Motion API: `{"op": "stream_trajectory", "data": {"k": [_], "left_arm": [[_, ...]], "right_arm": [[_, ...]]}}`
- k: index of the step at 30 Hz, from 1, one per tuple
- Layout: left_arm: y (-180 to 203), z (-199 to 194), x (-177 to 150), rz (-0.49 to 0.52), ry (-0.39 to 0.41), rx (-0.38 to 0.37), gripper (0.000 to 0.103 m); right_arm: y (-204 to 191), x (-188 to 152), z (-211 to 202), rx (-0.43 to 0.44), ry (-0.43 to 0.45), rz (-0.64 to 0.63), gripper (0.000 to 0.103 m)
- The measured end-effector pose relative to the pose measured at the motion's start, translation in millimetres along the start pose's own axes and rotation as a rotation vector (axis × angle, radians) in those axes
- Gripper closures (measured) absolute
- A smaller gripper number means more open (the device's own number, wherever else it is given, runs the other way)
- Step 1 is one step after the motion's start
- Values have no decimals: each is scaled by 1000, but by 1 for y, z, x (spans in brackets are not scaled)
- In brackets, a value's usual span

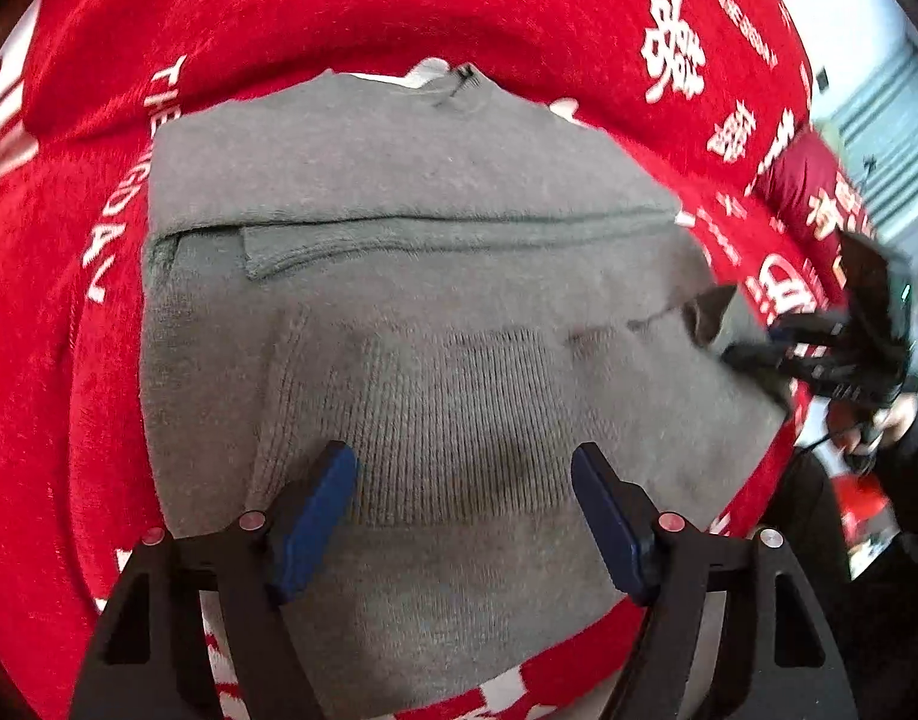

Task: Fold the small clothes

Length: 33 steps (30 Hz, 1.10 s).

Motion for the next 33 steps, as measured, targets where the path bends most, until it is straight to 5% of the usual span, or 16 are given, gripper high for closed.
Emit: {"op": "stream_trajectory", "data": {"k": [4, 7, 13, 14, 15, 17, 18, 23, 33], "left_arm": [[-10, -18, 10, -37, 56, -1, 26], [-21, -23, 16, -37, 71, 53, 8], [-27, 18, 6, 31, -67, 160, 9], [-25, 18, 6, 56, -54, 181, 15], [-18, 18, 6, 84, -42, 177, 26], [-13, 13, 7, 105, -37, 180, 80], [-10, 12, 6, 105, -46, 153, 86], [-4, -2, 7, 103, -24, 136, 89], [14, -64, 58, 49, 226, 88, 89]], "right_arm": [[-5, -2, 4, 5, -11, -5, 77], [-9, -4, 3, 11, -9, -21, 57], [-12, 1, 8, 11, 14, -28, 54], [-12, 1, 10, -8, 10, -38, 73], [-11, 0, 11, -23, 2, -46, 82], [-8, 3, 4, -18, 27, -30, 91], [-6, 5, -2, -3, 50, -13, 92], [-3, 21, -40, 44, 168, 34, 93], [-2, 61, -80, 23, 315, 50, 93]]}}
Point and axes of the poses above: each gripper's, at about its wrist camera, not at the fingertips, and z roughly the way its jaws point, y to its right, x to its top, the point moved 9 cm from there along z, roughly the way its jaws point, and after that the axes turned 8 degrees about -x, right-handed, at the moved point
